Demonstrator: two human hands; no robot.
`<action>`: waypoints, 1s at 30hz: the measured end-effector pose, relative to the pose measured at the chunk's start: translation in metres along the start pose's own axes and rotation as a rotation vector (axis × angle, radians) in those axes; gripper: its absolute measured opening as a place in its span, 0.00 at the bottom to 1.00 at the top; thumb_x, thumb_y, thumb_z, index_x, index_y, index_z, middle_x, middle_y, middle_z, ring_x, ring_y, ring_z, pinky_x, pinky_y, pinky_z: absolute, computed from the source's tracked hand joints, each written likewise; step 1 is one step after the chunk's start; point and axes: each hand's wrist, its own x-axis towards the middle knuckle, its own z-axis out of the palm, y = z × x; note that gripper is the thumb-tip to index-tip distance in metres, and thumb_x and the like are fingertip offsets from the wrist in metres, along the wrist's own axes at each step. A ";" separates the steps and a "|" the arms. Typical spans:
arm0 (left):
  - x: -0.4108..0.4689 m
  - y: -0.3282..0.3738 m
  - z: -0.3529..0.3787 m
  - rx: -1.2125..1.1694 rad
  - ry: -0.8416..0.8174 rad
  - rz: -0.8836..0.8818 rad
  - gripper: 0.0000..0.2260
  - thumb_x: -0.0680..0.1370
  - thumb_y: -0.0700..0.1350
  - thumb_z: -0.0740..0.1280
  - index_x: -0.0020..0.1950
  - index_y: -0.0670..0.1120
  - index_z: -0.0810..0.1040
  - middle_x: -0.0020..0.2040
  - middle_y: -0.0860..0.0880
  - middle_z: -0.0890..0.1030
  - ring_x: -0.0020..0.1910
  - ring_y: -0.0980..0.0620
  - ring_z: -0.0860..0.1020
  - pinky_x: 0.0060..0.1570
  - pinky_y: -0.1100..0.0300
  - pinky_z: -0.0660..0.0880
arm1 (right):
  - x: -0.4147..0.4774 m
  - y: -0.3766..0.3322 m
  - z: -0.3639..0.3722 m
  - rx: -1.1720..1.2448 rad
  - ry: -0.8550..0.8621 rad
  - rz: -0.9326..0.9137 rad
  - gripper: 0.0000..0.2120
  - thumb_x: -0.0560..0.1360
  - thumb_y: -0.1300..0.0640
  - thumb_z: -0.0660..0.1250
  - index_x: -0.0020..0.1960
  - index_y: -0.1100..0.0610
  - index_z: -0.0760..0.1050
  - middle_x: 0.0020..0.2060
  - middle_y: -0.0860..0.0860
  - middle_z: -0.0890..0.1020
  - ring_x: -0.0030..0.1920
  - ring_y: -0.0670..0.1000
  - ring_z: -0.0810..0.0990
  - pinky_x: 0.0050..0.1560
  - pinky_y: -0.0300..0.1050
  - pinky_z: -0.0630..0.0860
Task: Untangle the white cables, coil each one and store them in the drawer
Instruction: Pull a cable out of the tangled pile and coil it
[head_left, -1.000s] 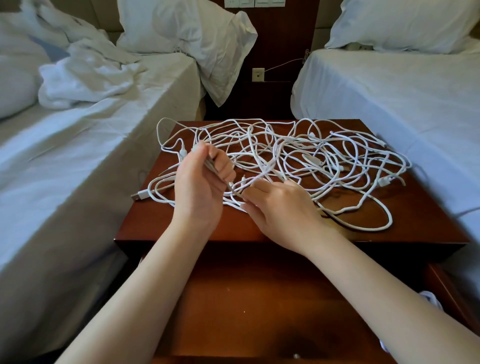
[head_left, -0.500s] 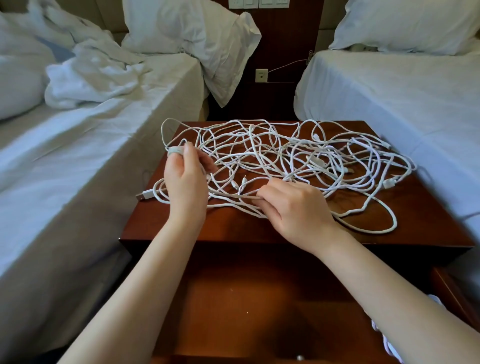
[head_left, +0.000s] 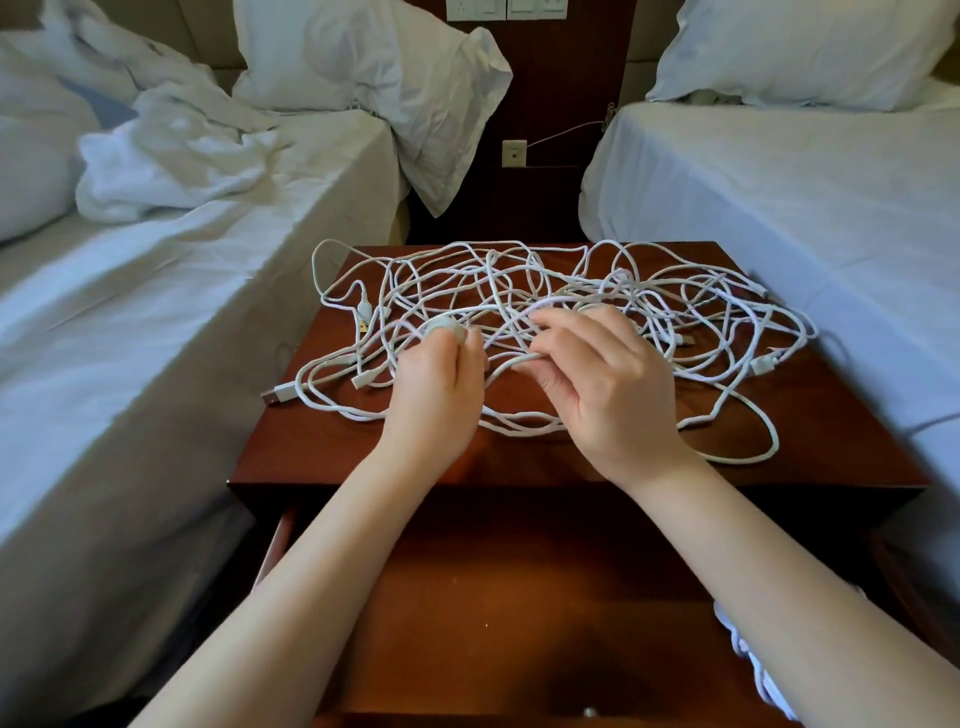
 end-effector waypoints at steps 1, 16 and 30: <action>-0.001 0.001 0.001 0.004 -0.016 0.027 0.19 0.82 0.39 0.58 0.30 0.46 0.64 0.28 0.51 0.69 0.26 0.57 0.67 0.29 0.65 0.65 | 0.001 0.000 0.000 -0.021 0.008 -0.002 0.13 0.80 0.54 0.66 0.43 0.62 0.80 0.50 0.54 0.84 0.43 0.55 0.80 0.41 0.44 0.77; -0.001 0.014 -0.018 -0.580 -0.831 -0.403 0.22 0.80 0.55 0.57 0.30 0.43 0.65 0.22 0.48 0.64 0.19 0.54 0.60 0.20 0.66 0.58 | 0.002 0.017 -0.001 -0.002 -0.162 -0.039 0.16 0.82 0.51 0.59 0.47 0.58 0.82 0.37 0.50 0.83 0.39 0.55 0.74 0.35 0.50 0.73; 0.004 0.019 -0.025 -1.336 -1.018 -0.273 0.16 0.80 0.47 0.58 0.33 0.44 0.69 0.24 0.52 0.68 0.20 0.58 0.64 0.20 0.68 0.63 | -0.014 0.003 0.010 -0.057 -0.470 -0.062 0.12 0.77 0.60 0.54 0.42 0.58 0.74 0.37 0.53 0.74 0.35 0.55 0.73 0.32 0.51 0.73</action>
